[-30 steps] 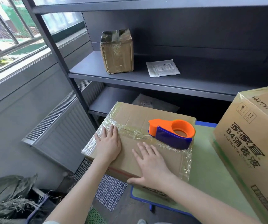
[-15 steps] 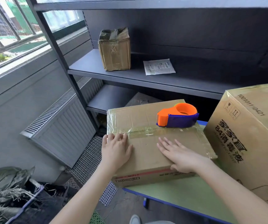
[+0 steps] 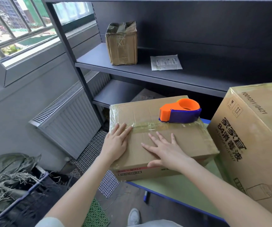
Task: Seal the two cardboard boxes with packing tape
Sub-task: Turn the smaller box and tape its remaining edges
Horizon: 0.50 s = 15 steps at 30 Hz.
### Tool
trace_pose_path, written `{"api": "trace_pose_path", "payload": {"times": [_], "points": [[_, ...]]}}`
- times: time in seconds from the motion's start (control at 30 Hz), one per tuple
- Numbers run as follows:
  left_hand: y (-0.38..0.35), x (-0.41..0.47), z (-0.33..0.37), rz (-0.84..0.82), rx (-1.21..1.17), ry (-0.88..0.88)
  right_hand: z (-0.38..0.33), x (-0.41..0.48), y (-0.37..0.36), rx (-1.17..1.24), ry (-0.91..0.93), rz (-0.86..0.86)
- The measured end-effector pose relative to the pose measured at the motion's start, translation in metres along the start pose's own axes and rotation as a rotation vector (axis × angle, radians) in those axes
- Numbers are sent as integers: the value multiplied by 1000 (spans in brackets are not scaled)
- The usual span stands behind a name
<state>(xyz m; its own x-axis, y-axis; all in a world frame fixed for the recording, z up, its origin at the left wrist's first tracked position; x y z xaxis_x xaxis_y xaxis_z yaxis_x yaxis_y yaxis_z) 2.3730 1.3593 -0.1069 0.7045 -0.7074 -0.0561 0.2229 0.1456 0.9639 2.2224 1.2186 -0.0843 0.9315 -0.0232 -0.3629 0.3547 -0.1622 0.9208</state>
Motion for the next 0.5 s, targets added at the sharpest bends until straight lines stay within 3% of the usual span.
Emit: {"api": "trace_pose_path", "payload": {"times": [0.13,0.23,0.3,0.37,0.5], "points": [[-6,-30,26,42,-29,163,17,-16,-3,-13,105,3],[-12,-50,62,-47,-47,263,48,-38,4,64,95,-72],[-17,-60,81,-86,76,222,66,-52,16,128,-4,-170],[-14,-63,85,-20,243,113,62,-58,23,123,-94,-216],[-2,-43,66,41,294,-81,-19,-45,-1,37,-153,-188]]}}
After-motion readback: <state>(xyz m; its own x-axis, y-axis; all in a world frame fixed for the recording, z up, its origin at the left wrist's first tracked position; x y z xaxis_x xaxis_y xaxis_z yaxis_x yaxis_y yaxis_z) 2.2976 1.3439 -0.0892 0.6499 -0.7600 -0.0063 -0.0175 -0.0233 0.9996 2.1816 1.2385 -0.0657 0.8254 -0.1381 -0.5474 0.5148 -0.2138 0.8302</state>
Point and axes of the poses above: each hand's wrist, its own x-axis towards the middle knuckle, its own y-axis out of the back of the hand, z = x × y, the point moved 2 cm from there along x, towards the middle knuckle, and after that the axes turned 4 degrees about y, right-handed, at the moved point
